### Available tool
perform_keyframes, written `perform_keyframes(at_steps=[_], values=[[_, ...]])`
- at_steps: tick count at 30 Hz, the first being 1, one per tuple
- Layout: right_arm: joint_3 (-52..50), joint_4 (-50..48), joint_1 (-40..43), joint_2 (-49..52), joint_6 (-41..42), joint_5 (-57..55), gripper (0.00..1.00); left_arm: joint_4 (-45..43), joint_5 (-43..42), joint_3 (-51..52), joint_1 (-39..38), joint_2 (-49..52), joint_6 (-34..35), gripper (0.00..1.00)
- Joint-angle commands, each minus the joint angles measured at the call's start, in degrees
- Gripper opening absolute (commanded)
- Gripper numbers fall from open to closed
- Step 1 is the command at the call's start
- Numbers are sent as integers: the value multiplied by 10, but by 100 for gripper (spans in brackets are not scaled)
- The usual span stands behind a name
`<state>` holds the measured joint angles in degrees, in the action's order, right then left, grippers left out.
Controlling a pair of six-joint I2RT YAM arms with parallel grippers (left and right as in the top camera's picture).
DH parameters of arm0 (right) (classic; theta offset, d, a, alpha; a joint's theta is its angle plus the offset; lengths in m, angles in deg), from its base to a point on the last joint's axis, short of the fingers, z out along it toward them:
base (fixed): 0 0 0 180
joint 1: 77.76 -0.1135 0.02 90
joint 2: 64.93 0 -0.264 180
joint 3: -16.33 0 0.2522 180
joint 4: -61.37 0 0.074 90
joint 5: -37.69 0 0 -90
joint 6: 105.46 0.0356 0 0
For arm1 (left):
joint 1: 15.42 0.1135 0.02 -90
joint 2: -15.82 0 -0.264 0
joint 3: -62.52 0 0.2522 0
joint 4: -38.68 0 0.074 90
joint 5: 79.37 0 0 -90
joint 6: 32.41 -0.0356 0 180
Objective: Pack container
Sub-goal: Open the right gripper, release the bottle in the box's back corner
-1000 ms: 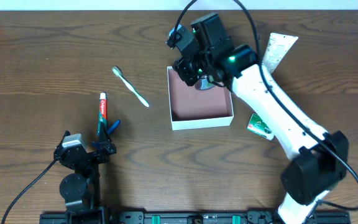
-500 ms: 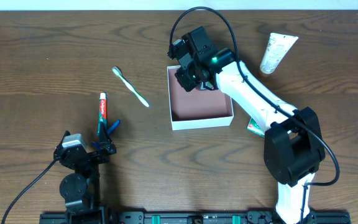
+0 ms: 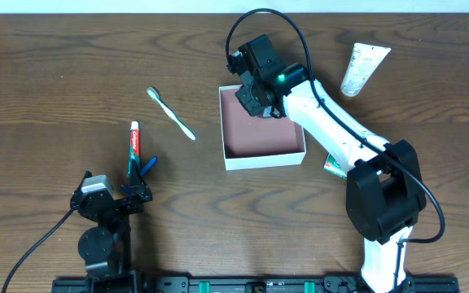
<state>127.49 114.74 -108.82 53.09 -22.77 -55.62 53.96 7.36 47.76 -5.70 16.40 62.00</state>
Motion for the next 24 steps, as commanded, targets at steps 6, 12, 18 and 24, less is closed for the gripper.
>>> perform_keyframes(at_steps=[6,12,18,24], values=[[-2,1,4,0,0,-79,11,23,-6,8,3,-3,-7,98],[-2,1,4,0,6,-98,10,23,-6,8,3,-3,-7,98],[-2,0,4,0,19,-124,8,23,-6,8,3,-3,-7,98],[-2,-7,4,0,21,-128,9,23,-6,8,3,-3,-7,98]])
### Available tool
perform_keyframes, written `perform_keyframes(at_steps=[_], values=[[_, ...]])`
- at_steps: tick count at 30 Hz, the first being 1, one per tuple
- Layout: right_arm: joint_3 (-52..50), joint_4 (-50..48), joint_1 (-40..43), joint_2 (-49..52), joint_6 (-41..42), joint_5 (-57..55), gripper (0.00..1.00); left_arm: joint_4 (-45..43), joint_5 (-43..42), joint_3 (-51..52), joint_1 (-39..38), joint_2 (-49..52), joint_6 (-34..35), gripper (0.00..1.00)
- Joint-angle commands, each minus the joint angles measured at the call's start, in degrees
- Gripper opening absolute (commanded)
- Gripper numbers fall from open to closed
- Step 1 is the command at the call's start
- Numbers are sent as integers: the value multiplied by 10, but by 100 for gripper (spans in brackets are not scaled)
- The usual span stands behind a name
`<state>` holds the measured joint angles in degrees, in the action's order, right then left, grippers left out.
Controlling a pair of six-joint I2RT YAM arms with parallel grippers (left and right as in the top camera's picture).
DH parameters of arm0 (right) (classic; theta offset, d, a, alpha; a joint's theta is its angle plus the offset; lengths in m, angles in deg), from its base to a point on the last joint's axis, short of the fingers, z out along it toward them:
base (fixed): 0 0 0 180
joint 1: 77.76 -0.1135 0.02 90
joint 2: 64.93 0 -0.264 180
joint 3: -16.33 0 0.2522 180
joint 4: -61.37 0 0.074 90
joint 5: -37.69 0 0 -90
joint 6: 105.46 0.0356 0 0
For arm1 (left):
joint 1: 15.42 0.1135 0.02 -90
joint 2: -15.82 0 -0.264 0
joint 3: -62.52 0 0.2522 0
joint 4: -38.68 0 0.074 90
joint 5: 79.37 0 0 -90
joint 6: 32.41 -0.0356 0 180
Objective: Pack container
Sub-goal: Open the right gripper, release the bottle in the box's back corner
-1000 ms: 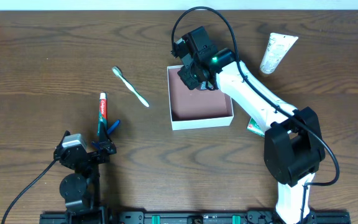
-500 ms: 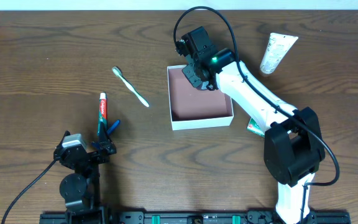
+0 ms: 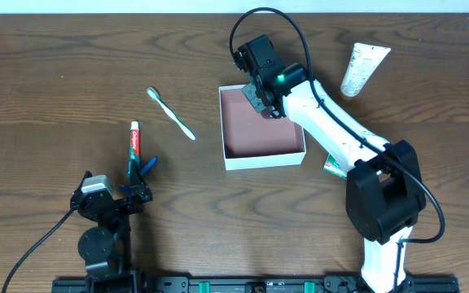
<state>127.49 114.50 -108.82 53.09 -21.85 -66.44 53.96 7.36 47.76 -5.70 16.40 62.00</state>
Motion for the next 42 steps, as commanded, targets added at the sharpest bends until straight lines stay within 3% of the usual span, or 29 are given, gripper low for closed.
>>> perform_keyframes(at_steps=[1,11,25,42], values=[[-2,-8,4,0,12,-20,8,23,-6,8,3,-3,-7,98],[-2,-44,-1,0,-1,2,7,23,-6,8,3,-3,-7,98],[-1,30,-37,0,-41,84,7,23,-6,8,3,-3,-8,98],[-1,89,-12,0,-77,68,7,23,-6,8,3,-3,-7,98]])
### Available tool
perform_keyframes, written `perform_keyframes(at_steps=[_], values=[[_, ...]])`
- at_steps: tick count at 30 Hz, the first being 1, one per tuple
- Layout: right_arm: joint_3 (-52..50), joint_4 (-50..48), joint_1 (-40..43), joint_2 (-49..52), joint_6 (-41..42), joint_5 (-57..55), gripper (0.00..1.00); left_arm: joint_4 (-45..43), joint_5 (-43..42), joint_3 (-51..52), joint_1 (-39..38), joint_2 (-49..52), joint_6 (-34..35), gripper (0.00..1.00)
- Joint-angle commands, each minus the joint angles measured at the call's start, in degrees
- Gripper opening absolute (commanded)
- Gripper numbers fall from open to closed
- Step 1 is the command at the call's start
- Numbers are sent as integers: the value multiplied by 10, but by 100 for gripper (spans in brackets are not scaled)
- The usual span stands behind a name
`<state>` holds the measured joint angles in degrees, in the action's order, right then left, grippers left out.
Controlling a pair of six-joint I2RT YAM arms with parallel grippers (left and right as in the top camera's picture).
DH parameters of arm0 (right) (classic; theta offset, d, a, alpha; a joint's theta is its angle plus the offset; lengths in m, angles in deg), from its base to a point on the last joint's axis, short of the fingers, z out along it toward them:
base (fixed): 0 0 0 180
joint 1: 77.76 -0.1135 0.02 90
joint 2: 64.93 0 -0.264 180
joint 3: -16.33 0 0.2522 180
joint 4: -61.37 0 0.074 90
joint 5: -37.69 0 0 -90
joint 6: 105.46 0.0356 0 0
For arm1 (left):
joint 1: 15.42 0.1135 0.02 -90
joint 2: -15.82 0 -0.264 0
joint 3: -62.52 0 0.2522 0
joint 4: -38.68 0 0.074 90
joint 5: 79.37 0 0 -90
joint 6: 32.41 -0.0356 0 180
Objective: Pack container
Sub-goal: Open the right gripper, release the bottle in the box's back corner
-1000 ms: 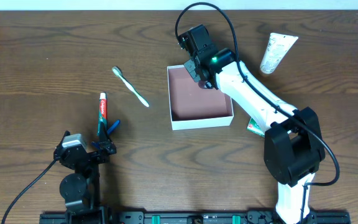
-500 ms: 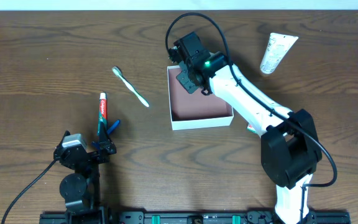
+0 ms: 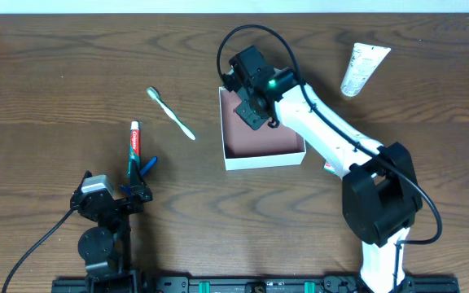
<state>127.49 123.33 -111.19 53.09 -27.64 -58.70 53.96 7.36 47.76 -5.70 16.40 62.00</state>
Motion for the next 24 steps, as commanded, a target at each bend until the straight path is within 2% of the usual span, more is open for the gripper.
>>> perform_keyframes(at_steps=[1,13,24], values=[[-1,2,14,0,-23,-9,7,23,-6,8,3,-3,-7,98],[-1,0,37,0,-53,-11,6,23,-6,8,3,-3,-7,98],[-1,-41,54,3,-66,-10,6,23,-6,8,3,-3,-7,98]])
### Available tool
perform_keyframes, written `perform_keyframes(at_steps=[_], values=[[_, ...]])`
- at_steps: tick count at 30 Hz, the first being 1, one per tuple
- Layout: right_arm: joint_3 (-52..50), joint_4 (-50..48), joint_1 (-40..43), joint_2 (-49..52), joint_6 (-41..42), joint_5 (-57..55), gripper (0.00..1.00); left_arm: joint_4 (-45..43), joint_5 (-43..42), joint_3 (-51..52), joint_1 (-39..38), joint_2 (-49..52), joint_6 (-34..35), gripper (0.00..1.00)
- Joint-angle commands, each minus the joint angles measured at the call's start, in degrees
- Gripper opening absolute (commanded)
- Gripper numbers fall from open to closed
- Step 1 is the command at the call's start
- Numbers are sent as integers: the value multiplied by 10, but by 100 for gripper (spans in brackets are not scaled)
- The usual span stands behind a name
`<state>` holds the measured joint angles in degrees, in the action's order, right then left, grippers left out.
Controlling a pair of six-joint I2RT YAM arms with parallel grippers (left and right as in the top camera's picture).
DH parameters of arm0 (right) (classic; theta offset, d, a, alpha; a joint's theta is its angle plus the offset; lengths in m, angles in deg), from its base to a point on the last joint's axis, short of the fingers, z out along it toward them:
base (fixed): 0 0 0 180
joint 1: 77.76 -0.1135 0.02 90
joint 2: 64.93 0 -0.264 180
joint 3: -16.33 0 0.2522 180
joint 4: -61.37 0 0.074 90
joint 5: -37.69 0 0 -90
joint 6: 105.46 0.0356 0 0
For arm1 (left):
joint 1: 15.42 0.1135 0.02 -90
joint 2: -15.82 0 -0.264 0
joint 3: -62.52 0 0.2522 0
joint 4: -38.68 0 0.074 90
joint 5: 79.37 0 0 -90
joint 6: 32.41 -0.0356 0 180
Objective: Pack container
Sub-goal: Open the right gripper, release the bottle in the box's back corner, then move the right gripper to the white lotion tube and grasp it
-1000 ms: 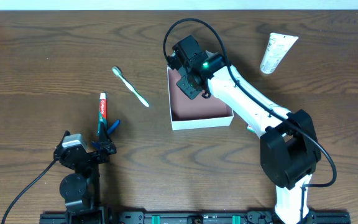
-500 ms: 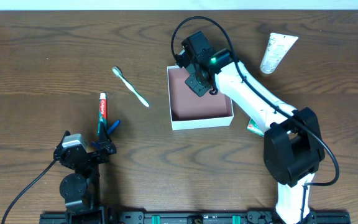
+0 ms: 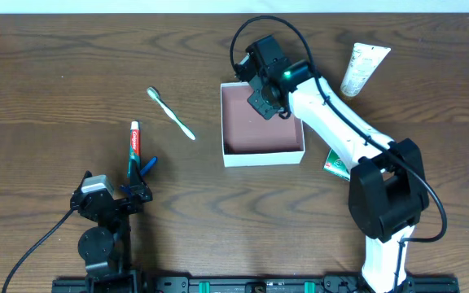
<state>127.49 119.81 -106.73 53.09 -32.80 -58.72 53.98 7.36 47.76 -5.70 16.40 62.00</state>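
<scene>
A white box with a pink floor (image 3: 255, 134) sits at the table's middle, holding nothing that shows. My right gripper (image 3: 262, 100) hangs over the box's back part, near its far wall; its jaws are dark and their gap does not show. A red and white toothpaste tube (image 3: 135, 144) and a pale toothbrush (image 3: 170, 113) lie left of the box. My left gripper (image 3: 140, 171) rests at the front left, just below the toothpaste, its blue-tipped fingers spread and holding nothing.
A white squeeze tube (image 3: 362, 68) lies at the back right. A green packet (image 3: 336, 165) peeks out beside the right arm, right of the box. The right arm's links cross above the box's right side.
My right gripper has moved from the box's back-left inside to the right, nearer the far wall. The box has shifted and turned slightly. The left arm is unchanged.
My right gripper stood over the back of the box at first, then a little higher at its far wall, then deeper toward the back left. Now it is over the back middle. The box sits slightly turned; the other items have stayed in place.
</scene>
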Motion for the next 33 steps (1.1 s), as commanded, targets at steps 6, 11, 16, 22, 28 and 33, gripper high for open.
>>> perform_keyframes(at_steps=[6,11,16,22,28,33], values=[[-1,-16,1,3,-27,8,6,23,-6,8,3,-3,-7,98],[7,-16,-24,3,-26,24,8,23,-6,8,3,-3,-7,98],[33,-8,-52,-4,-24,31,16,23,-6,8,3,-3,-7,98],[127,56,-54,-42,85,45,42,23,-6,8,3,-3,-7,98],[189,101,17,-90,108,45,82,23,-6,8,3,-3,-7,98],[198,116,121,-112,89,47,92,23,-6,8,3,-3,-7,98]])
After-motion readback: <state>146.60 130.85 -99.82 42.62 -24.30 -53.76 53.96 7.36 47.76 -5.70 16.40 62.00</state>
